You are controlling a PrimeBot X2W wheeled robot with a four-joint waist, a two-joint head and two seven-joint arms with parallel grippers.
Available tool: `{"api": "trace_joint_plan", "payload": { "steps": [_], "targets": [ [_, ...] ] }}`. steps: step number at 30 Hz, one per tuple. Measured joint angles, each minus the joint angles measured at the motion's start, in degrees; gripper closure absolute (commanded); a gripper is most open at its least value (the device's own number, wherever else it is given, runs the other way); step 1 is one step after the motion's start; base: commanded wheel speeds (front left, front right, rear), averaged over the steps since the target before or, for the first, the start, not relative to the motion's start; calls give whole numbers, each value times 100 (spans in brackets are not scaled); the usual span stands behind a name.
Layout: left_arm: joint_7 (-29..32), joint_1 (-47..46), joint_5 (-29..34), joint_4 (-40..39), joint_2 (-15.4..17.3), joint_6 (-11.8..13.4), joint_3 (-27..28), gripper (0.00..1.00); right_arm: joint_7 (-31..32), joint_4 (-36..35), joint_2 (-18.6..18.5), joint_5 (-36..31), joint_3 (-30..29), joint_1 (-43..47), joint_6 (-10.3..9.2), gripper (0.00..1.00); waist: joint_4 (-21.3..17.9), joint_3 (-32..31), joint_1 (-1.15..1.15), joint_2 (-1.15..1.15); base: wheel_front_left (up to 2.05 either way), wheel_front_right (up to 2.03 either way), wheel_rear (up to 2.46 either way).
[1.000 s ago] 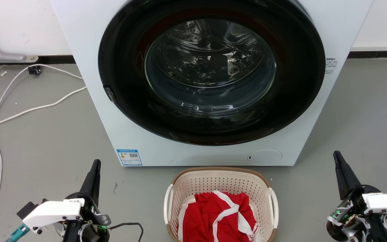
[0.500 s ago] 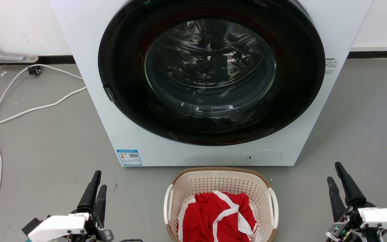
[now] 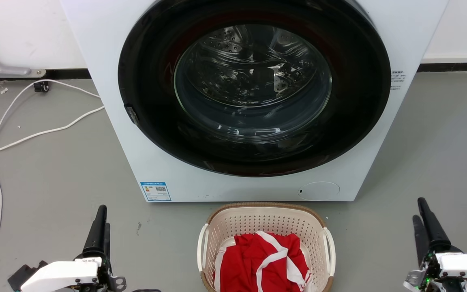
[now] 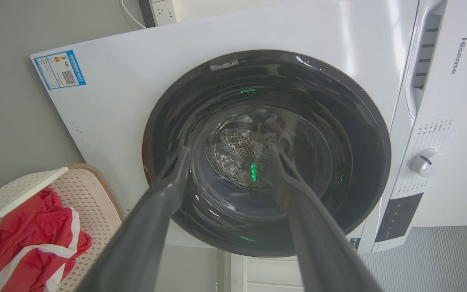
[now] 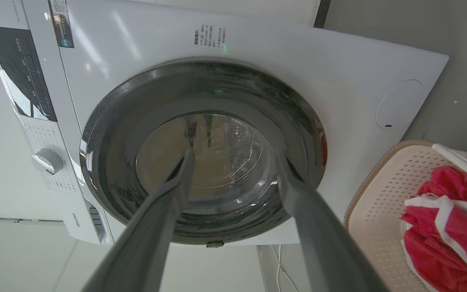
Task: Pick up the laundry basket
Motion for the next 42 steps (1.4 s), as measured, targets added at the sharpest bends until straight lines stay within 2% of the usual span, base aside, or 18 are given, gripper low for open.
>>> {"api": "trace_joint_plan", "payload": {
  "steps": [11, 17, 23, 30, 42],
  "targets": [
    [-252, 54, 898, -330, -1, 233, 307, 0, -266, -305, 0, -1224, -202, -1, 0, 0, -2, 3, 0, 0, 0, 0, 0],
    [-380, 57, 1551, -716, -1, 413, 396, 0, -378, -620, 0, -2253, -275, 0, 0, 0, -2, 6, 0, 0, 0, 0, 0],
    [-503, 65, 2206, -1201, -1, 697, 416, 0, -504, -1083, 0, -3320, -238, -2, 0, 0, -5, 15, 0, 0, 0, 0, 0],
    [-625, 109, 3082, -1641, 1, 835, 219, 0, -631, -1595, 0, -4439, -110, -1, 1, 0, -7, 24, 0, 0, 0, 0, 0],
    [-827, 211, 4808, -2194, 2, 954, -573, 0, -847, -1979, 0, -5613, 79, 36, 1, 0, -6, 43, 0, 0, 0, 0, 0]
  ]
}}
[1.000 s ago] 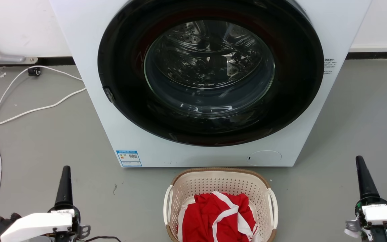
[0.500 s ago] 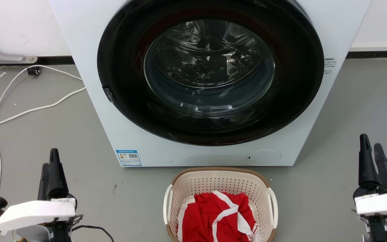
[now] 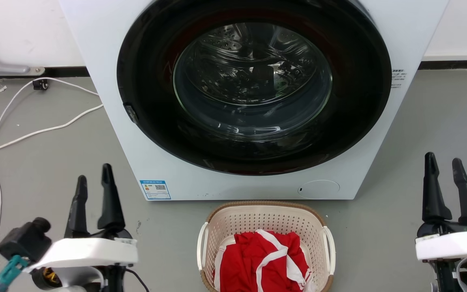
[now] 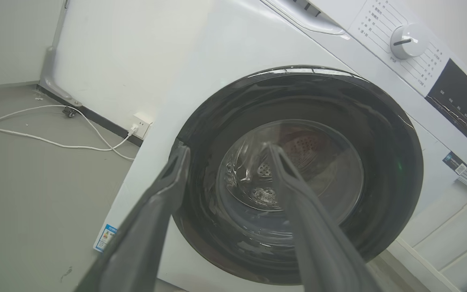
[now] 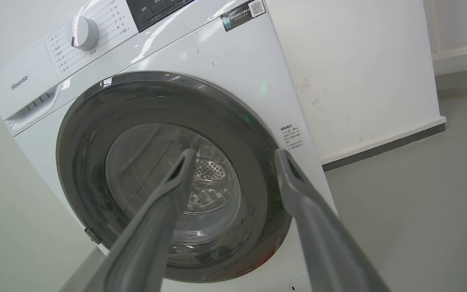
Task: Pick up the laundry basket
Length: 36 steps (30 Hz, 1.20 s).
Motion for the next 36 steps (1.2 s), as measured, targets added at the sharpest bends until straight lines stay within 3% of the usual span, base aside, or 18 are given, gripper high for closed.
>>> {"api": "trace_joint_plan", "payload": {
  "steps": [7, 8, 19, 24, 29, 33, 36],
  "targets": [
    [-107, 12, 867, -32, 148, 164, -556, 0, -108, -59, -1, -583, 87, 74, 0, 0, -11, -3, 0, 0, 0, 0, 0],
    [-198, 12, 1312, -58, 432, 516, -1051, 0, -182, -79, -1, -1010, 181, 124, 0, 0, -18, 1, 0, 0, 0, 0, 0],
    [-343, -141, 2045, -18, 1137, 1573, -2275, 0, -335, -2, -3, -1671, 296, 241, 1, 0, -58, 10, 0, 0, 0, 0, 0],
    [-402, -231, 2120, 18, 1326, 1842, -2730, 0, -402, 126, -3, -1839, 291, 320, 1, 0, -86, 6, 0, 0, 0, 0, 0],
    [-461, -232, 1834, -58, 1250, 1729, -2683, 0, -461, 244, -3, -2012, 337, 327, 1, 0, -110, 3, 0, 0, 0, 0, 0],
    [-509, -95, 1677, -102, 1007, 1282, -2374, 0, -513, 304, -3, -2039, 359, 338, 1, 0, -119, 6, 0, 0, 0, 0, 0],
    [-553, 65, 1539, -57, 739, 709, -2039, 0, -537, 312, -3, -2142, 363, 355, 1, 0, -120, 6, 0, 0, 0, 0, 0]
  ]
}}
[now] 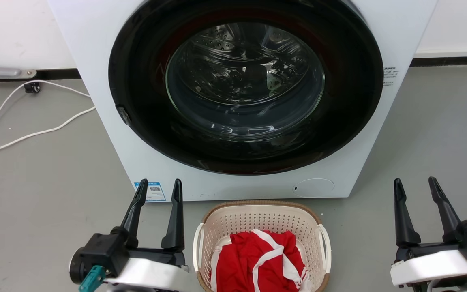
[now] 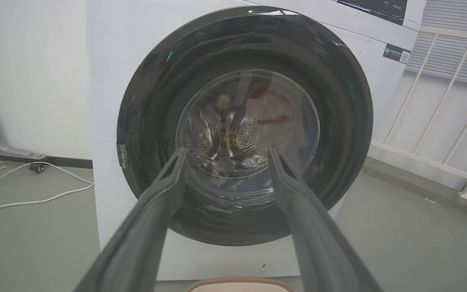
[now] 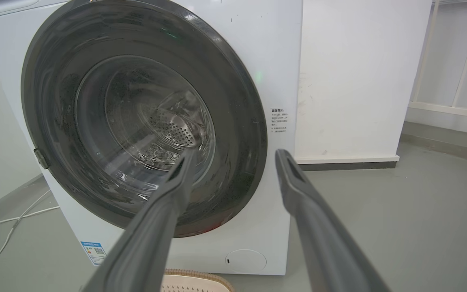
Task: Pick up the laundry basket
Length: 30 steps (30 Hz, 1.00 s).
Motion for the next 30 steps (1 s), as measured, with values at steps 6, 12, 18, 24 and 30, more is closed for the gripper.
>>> {"api": "trace_joint_plan", "payload": {
  "steps": [6, 12, 18, 24, 30],
  "targets": [
    [-67, 238, 309, 193, -461, -969, 695, 0, -86, 64, -2, 76, -13, 60, 0, 0, 9, -17, 0, 0, 0, 0, 0],
    [-129, 315, 958, 578, -613, -1338, 896, 0, -143, 301, -2, -138, -20, 82, 0, 0, 18, -27, 0, 0, 0, 0, 0],
    [-193, 400, 1194, 857, -693, -1452, 982, 0, -200, 455, -2, -93, -49, 86, 0, 0, 21, -53, 0, 0, 0, 0, 0],
    [-253, 407, 1371, 888, -716, -1543, 1047, 0, -264, 501, -2, -158, -49, 86, 0, 0, 12, -77, 0, 0, 0, 0, 0],
    [-269, 407, 1343, 886, -721, -1578, 1061, 0, -290, 537, -2, -214, -26, 85, 0, 0, 10, -88, 0, 0, 0, 0, 0]
  ]
}}
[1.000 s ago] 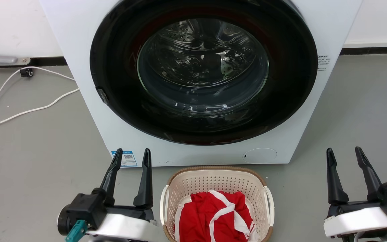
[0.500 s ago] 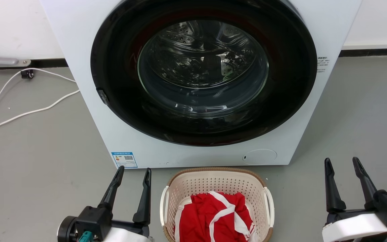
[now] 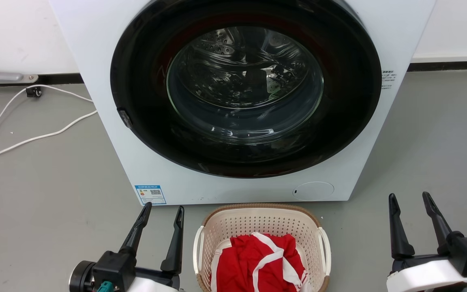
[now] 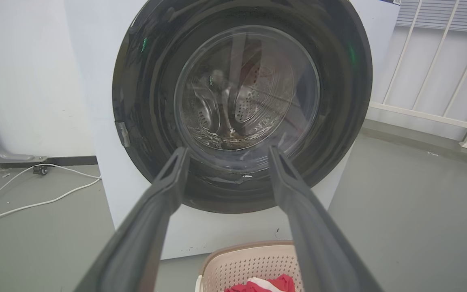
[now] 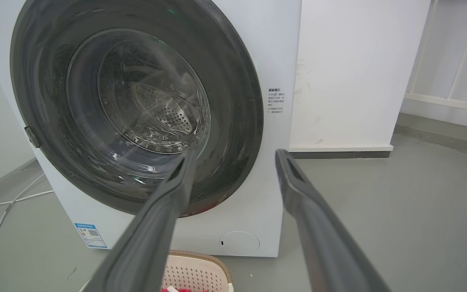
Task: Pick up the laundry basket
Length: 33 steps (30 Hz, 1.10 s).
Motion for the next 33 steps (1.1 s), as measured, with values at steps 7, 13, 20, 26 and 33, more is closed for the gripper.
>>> {"api": "trace_joint_plan", "payload": {
  "steps": [7, 13, 20, 26, 33],
  "targets": [
    [0, 0, -45, 11, -1, -16, 7, 0, 0, 40, 0, 10, -7, -3, 0, 0, -13, 7, 0, 0, 0, 0, 0],
    [-7, 2, -146, 100, -1, -16, 19, 0, 0, 68, 0, 29, -22, -8, 0, 0, -13, 36, 0, 0, 0, 0, 0],
    [-7, -2, -199, 428, -1, 4, -27, 0, 0, 200, 0, 37, -62, -24, 0, 0, -38, 164, 0, 0, 0, 0, 0],
    [-7, -238, -196, 955, -2, 140, -100, 0, 0, 511, -1, 34, -152, -219, 0, 0, -82, 515, 0, 0, 0, 0, 0],
    [-7, -770, -45, 1688, -3, 164, -155, 0, -1, 1216, -2, -48, -187, -687, 1, 0, -151, 1127, 0, 0, 0, 0, 0]
  ]
}}
